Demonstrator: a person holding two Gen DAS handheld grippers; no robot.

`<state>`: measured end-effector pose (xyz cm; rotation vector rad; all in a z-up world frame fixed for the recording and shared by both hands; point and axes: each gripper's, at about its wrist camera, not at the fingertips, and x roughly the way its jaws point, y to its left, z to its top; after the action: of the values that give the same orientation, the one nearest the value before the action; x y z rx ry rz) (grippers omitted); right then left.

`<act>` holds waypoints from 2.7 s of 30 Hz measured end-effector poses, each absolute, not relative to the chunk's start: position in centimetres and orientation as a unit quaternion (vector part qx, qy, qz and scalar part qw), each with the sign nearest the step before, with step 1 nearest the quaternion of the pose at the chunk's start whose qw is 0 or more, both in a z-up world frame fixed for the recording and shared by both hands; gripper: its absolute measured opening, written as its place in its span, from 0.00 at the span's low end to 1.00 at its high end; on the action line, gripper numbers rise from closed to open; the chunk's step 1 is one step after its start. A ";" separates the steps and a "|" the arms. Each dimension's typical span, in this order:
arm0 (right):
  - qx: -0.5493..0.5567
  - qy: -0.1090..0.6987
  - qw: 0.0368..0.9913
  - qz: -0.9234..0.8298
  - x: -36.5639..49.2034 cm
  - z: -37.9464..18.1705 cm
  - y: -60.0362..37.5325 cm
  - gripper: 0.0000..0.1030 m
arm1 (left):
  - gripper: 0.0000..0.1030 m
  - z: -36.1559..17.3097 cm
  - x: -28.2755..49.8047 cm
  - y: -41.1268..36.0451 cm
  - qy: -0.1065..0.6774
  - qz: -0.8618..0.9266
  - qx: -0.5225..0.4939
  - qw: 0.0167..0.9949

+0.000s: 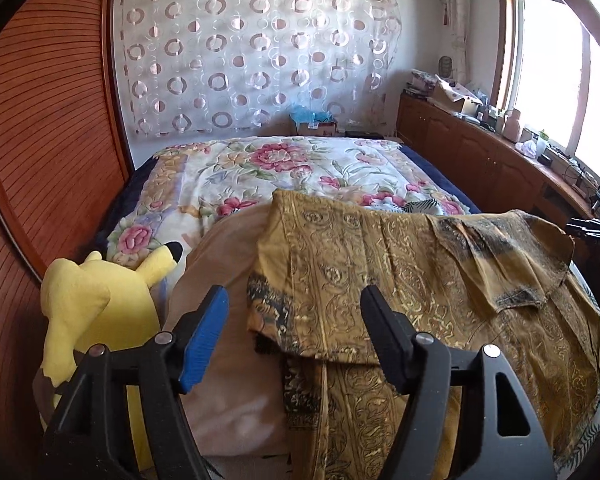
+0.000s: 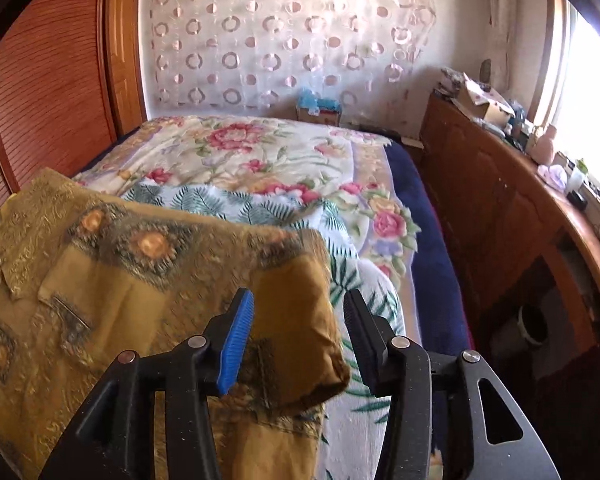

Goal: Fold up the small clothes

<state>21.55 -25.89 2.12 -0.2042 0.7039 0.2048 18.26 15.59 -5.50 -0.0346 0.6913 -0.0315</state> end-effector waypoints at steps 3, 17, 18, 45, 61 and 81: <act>-0.097 0.356 0.925 0.095 22.4 2.2 -25.7 0.47 | 0.67 -6.0 18.3 16.0 0.343 -0.010 -0.018 0.939; -0.086 0.390 0.913 0.085 24.2 0.5 -24.8 0.47 | 0.67 -8.1 19.9 16.9 0.368 -0.010 -0.016 0.930; -0.087 0.391 0.912 0.084 24.3 0.5 -24.8 0.47 | 0.66 -8.3 20.2 17.2 0.371 -0.014 -0.019 0.928; -0.068 0.325 0.933 0.135 20.4 4.1 -26.4 0.04 | 0.02 -0.6 16.8 11.1 0.322 -0.134 -0.075 0.934; -0.036 0.305 0.938 0.158 14.4 4.8 -28.9 0.03 | 0.02 -4.2 6.3 13.3 0.312 -0.122 -0.135 0.933; -0.009 0.371 0.912 0.175 8.4 0.7 -33.2 0.03 | 0.02 -9.8 -0.6 16.7 0.383 -0.053 -0.156 0.909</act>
<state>8.40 -33.18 0.72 -0.0186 0.7654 0.3609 -0.58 16.72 -9.81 -0.3223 0.7896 -0.1096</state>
